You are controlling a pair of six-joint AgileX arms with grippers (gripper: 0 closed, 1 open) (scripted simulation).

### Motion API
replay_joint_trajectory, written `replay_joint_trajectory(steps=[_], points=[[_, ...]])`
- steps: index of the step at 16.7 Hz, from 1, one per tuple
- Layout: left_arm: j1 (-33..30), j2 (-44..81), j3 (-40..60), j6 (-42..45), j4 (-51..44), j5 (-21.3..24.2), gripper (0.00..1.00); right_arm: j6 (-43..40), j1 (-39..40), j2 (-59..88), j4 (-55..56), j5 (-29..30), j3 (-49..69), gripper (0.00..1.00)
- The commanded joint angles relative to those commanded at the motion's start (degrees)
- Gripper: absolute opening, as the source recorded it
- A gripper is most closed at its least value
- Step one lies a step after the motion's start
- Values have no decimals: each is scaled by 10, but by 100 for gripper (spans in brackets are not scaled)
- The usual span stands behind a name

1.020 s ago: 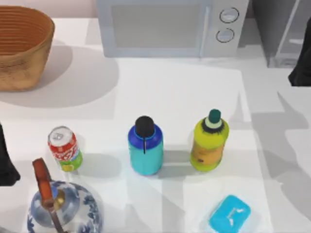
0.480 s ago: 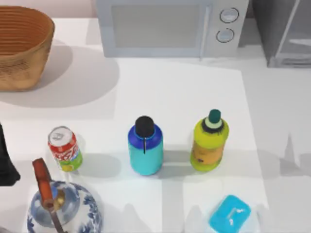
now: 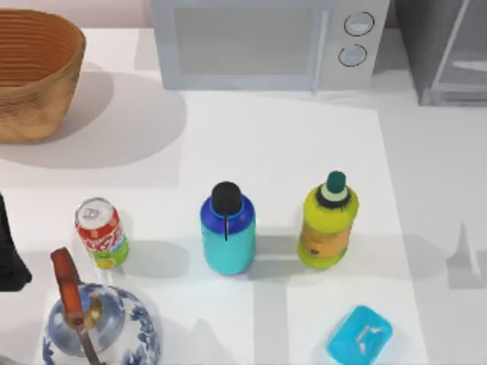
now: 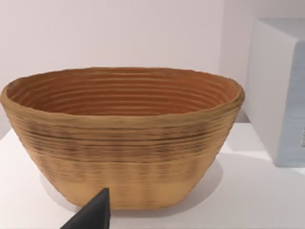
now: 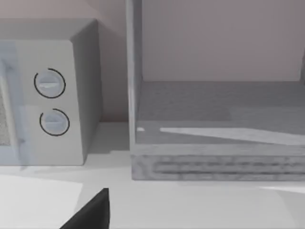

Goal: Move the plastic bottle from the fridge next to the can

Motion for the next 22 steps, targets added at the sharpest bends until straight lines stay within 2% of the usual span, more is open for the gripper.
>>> replay_joint_trajectory(steps=[4,7,18,22], points=[[0,0,0,0,0,0,100,0,1,-13,-18,2,14,100],[0,0,0,0,0,0,100,0,0,-63,-92,2,56,100],[0,0,0,0,0,0,100,-3,0,-343,-632,0,285,100],[0,0,0,0,0,0,100,-5,-1,-423,-780,0,350,100]])
